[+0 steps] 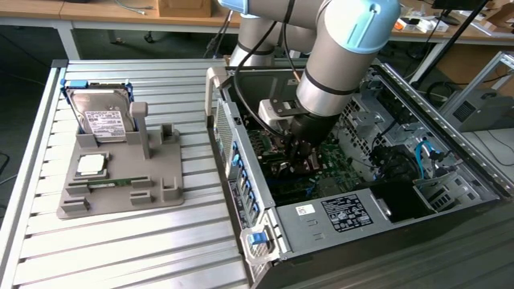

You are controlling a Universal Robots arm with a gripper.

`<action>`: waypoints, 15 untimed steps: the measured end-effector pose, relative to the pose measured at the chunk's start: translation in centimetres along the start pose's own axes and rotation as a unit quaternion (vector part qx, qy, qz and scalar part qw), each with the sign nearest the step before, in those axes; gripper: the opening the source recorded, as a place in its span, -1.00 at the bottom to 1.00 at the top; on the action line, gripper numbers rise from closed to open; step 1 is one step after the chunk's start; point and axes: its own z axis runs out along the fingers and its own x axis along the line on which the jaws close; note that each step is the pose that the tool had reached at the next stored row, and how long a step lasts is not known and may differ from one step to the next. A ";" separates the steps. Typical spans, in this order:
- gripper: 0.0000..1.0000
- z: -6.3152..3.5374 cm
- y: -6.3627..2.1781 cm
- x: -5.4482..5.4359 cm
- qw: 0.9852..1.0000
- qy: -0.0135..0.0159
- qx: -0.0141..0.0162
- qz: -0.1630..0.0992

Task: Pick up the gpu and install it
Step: 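Insert the gpu into the slot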

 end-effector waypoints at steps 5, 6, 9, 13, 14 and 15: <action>-0.47 -0.14 0.00 0.0 1.000 0.000 0.000 0.000; -0.47 -0.24 0.00 0.0 1.000 0.000 0.000 0.000; -0.47 -0.35 0.00 0.0 1.000 0.000 0.000 0.000; -0.47 -0.35 0.00 0.0 1.000 0.004 0.000 0.000; -0.47 -0.33 0.00 0.0 1.000 0.005 0.000 0.000; -0.47 -0.32 0.00 0.0 1.000 0.006 0.000 0.000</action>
